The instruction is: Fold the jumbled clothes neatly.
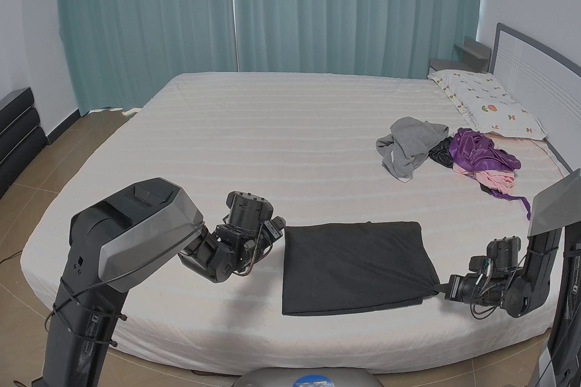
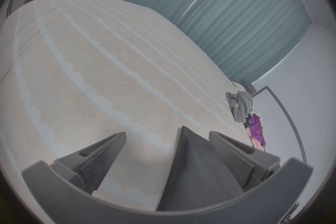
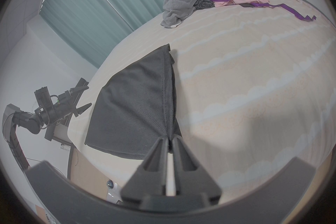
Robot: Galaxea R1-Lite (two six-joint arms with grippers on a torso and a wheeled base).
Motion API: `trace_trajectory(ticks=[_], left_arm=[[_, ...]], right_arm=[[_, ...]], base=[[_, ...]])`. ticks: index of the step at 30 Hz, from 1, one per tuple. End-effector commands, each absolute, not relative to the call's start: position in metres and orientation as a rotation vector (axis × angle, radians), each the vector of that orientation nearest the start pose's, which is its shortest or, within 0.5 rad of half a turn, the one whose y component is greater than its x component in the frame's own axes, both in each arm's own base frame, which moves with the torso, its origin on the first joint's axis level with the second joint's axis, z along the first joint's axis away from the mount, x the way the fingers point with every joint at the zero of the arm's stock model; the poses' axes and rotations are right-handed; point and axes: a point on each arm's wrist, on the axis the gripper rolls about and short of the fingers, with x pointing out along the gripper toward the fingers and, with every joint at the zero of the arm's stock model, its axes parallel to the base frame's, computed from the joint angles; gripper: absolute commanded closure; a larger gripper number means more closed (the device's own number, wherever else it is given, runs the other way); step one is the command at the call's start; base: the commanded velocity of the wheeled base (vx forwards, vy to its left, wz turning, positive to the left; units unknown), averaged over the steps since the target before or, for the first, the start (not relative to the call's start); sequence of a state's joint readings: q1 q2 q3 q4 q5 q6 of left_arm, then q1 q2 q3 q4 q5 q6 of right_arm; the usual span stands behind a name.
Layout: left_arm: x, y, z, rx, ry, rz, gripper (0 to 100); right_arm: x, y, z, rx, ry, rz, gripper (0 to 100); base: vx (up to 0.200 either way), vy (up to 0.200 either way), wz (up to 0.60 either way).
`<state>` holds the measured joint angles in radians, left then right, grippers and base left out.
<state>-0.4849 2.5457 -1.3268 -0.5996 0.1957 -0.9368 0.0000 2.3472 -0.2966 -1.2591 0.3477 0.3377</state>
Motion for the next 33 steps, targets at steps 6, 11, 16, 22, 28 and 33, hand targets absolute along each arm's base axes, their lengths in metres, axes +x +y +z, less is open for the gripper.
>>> trace_trajectory(ticks=[6, 11, 16, 22, 28, 33], left_arm=[[0.412, -0.209, -0.027, -0.706, 0.656, 0.018, 0], [0.412, -0.211, -0.025, -0.727, 0.651, 0.019, 0], [0.411, -0.212, -0.025, -0.727, 0.65, 0.02, 0], [0.409, -0.212, -0.025, -0.726, 0.656, 0.022, 0], [0.405, -0.207, -0.009, -0.735, 0.643, 0.02, 0], [0.396, -0.19, 0.009, -0.725, 0.647, 0.02, 0]], right_arm=[[0.273, 0.007, -0.046, 0.471, 0.81, 0.199, 0], [0.289, 0.001, -0.043, 0.568, 0.763, 0.163, 0], [0.308, -0.003, -0.038, 0.707, 0.712, 0.115, 0], [0.32, -0.006, -0.041, 0.777, 0.691, 0.092, 0], [0.322, -0.006, -0.046, 0.788, 0.693, 0.086, 0], [0.322, -0.006, -0.047, 0.786, 0.694, 0.085, 0]], base=[[0.0, 0.0, 0.0], [0.0, 0.0, 0.0], [0.0, -0.2, 0.0], [0.0, -0.2, 0.0], [0.0, -0.133, 0.0], [0.0, 0.0, 0.0]])
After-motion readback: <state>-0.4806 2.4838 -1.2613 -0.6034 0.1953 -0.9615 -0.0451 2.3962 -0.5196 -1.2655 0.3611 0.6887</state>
